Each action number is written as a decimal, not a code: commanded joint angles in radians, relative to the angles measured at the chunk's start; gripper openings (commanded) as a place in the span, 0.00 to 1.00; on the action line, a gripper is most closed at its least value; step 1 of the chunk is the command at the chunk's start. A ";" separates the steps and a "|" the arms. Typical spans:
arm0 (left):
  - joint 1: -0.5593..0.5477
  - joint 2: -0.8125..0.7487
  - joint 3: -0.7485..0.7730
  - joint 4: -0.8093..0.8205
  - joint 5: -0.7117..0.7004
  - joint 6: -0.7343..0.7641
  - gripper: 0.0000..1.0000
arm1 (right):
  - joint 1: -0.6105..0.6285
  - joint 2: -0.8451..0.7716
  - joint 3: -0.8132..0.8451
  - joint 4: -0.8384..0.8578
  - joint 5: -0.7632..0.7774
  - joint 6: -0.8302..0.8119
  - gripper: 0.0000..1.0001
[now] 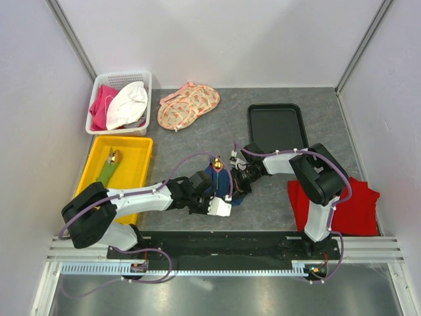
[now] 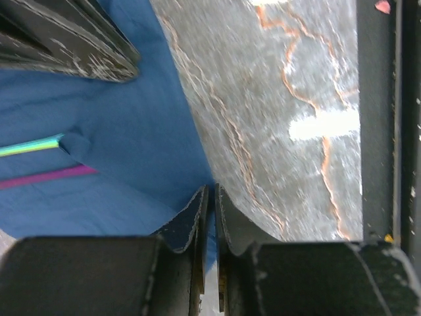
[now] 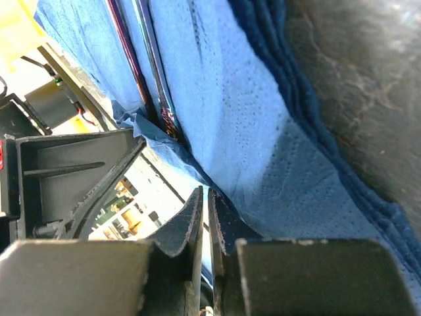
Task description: Place the utensils on the paper napkin and roll it up
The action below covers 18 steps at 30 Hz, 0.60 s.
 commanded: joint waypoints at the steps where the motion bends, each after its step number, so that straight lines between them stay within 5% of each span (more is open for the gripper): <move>1: 0.021 -0.037 -0.021 -0.049 -0.020 0.011 0.14 | -0.009 0.007 0.025 -0.015 0.077 -0.037 0.13; 8: 0.078 -0.068 -0.009 -0.070 0.038 -0.014 0.14 | -0.009 0.004 0.033 -0.018 0.075 -0.041 0.14; 14: 0.080 -0.132 0.125 -0.080 0.232 -0.213 0.19 | -0.009 -0.020 0.040 -0.016 0.071 -0.044 0.15; 18: 0.081 -0.004 0.191 -0.067 0.265 -0.365 0.18 | -0.009 -0.037 0.049 -0.016 0.075 -0.049 0.16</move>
